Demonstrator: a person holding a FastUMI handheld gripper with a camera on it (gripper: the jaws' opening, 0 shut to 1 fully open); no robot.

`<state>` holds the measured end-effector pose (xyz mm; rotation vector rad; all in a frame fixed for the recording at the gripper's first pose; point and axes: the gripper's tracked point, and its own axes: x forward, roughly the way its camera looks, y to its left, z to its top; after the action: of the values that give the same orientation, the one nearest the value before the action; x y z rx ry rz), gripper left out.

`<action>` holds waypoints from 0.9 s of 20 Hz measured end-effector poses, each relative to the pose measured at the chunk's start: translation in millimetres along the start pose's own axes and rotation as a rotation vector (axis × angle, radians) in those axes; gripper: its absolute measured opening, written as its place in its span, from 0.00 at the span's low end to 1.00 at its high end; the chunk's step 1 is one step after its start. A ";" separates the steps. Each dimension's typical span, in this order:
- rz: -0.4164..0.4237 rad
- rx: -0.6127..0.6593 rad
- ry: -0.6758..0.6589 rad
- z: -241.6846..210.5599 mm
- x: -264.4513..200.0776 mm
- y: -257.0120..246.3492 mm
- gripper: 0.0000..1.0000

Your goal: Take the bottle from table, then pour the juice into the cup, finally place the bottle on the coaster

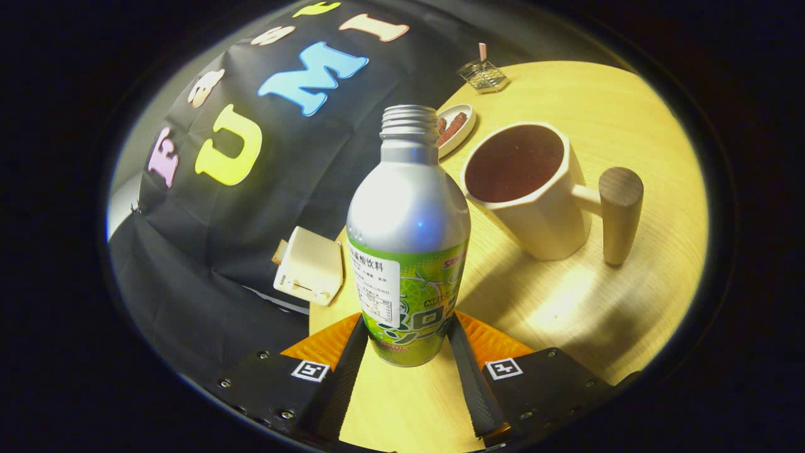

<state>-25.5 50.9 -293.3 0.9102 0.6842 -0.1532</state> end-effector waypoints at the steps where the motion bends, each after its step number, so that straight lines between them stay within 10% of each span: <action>1: -0.016 -0.034 -0.003 -0.2 1.4 -1.5 0.75; 18: -0.167 -0.375 -0.205 46.4 33.5 14.3 0.75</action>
<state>28.6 29.3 -284.4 0.4703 0.5725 -0.2535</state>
